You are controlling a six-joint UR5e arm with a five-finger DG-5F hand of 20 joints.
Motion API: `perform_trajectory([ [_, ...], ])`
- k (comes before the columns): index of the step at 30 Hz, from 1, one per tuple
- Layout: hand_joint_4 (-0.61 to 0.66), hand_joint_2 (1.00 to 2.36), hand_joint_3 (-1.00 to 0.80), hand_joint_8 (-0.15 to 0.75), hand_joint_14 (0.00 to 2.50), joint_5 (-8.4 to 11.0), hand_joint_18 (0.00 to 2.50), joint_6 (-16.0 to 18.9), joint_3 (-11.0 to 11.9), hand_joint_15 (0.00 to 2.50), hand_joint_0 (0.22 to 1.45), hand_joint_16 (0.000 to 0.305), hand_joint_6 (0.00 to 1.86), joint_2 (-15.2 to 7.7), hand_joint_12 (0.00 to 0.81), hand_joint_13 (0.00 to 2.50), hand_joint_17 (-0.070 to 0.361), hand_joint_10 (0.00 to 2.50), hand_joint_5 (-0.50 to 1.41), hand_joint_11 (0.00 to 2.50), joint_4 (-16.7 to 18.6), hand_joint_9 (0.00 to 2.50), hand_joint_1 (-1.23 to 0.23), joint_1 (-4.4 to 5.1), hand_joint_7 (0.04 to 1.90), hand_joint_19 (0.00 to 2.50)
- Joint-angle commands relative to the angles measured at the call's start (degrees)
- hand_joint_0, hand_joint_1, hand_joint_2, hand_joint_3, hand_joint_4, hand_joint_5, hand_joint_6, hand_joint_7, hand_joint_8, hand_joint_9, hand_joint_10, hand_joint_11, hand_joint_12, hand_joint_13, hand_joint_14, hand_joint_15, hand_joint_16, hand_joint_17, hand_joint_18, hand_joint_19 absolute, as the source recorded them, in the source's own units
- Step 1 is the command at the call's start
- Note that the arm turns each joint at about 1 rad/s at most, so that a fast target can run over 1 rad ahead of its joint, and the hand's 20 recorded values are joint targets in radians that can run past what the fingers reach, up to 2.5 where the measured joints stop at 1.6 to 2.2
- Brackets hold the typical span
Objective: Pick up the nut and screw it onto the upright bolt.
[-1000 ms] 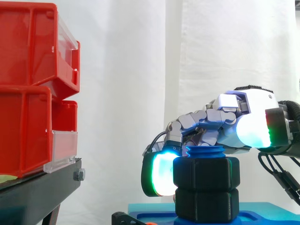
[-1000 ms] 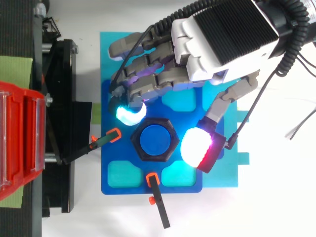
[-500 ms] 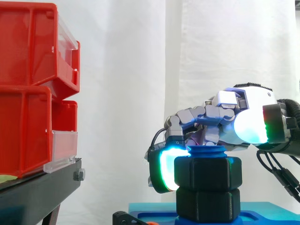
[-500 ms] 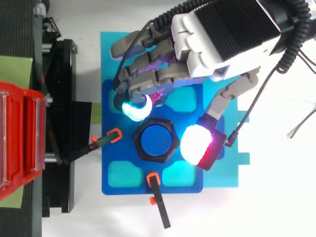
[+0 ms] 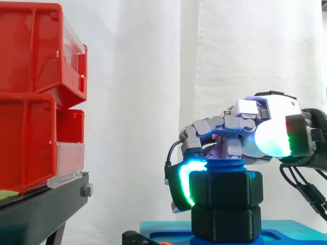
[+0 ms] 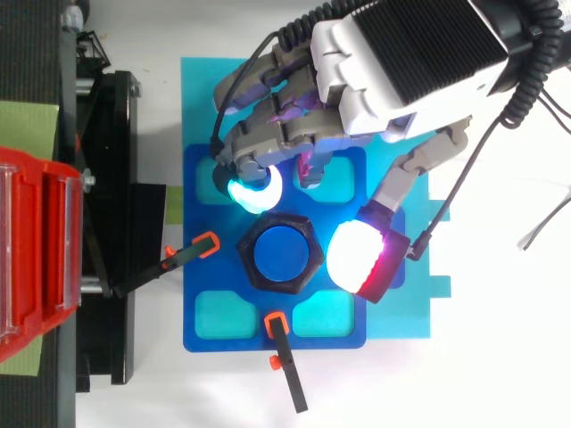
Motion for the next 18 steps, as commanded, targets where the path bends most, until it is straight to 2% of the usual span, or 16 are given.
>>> perform_trajectory([
  [1, 0.11, 1.0, -0.5, 0.262, 0.0, 0.07, 0.54, 0.0, 0.0, 0.05, 0.51, 0.039, 0.5, 0.0, 0.292, 0.82, 0.087, 0.01, 0.06, 0.1, 0.1, 1.4, -0.29, -0.03, 1.41, 0.15],
  [4, 0.17, 1.0, -0.5, 0.269, 0.0, -0.02, 0.48, 0.0, 0.0, 0.05, 0.51, 0.04, 0.5, 0.0, 0.304, 0.77, 0.089, 0.0, 0.01, 0.09, 0.2, 1.3, -0.29, -0.03, 1.22, 0.14],
  [6, 0.23, 1.0, -0.5, 0.284, 0.0, -0.02, 0.44, 0.0, 0.0, 0.05, 0.5, 0.044, 0.5, 0.0, 0.319, 0.72, 0.098, 0.0, -0.06, 0.08, 0.1, 1.19, -0.31, -0.12, 1.0, 0.13],
  [8, 0.22, 1.0, -0.5, 0.283, 0.0, -0.2, 0.39, 0.0, 0.0, 0.03, 0.49, 0.047, 0.5, 0.0, 0.329, 0.67, 0.105, 0.0, -0.1, 0.06, 0.0, 1.11, -0.33, -0.3, 0.88, 0.1],
  [10, 0.19, 1.0, -0.5, 0.273, 0.0, -0.81, 0.27, 0.0, 1.2, 0.02, 0.48, 0.05, 0.5, 0.0, 0.338, 0.6, 0.113, 0.0, -0.13, 0.03, -0.7, 1.05, -0.33, -0.65, 0.82, 0.04],
  [12, 0.17, 1.0, -0.5, 0.267, 0.0, -2.39, 0.17, 0.0, 4.0, 0.0, 0.47, 0.053, 0.5, 0.0, 0.348, 0.53, 0.12, 0.0, -0.16, 0.0, -3.7, 0.91, -0.34, -1.17, 0.74, 0.0],
  [13, 0.16, 1.0, -0.5, 0.263, 0.0, -2.39, 0.17, 0.0, 4.0, 0.0, 0.47, 0.053, 0.5, 0.0, 0.347, 0.51, 0.12, 0.0, -0.17, 0.0, -3.7, 0.9, -0.34, -1.17, 0.72, 0.0],
  [15, 0.15, 1.0, -0.5, 0.26, 0.0, -3.8, 0.15, -0.3, 7.0, 0.0, 0.46, 0.054, 0.5, 0.1, 0.351, 0.49, 0.12, 0.0, -0.18, 0.0, -8.0, 0.85, -0.35, -1.7, 0.68, 0.0],
  [17, 0.15, 1.0, -0.5, 0.262, 0.0, -4.15, 0.13, -1.8, 8.7, 0.0, 0.46, 0.054, 0.5, 0.1, 0.353, 0.47, 0.12, 0.0, -0.18, 0.0, -11.9, 0.85, -0.35, -2.05, 0.67, 0.0],
  [18, 0.15, 1.0, -0.5, 0.262, 0.0, -4.24, 0.11, -2.4, 8.9, 0.0, 0.46, 0.054, 0.5, 0.1, 0.353, 0.46, 0.12, 0.0, -0.18, 0.0, -12.7, 0.84, -0.35, -2.05, 0.67, 0.0],
])
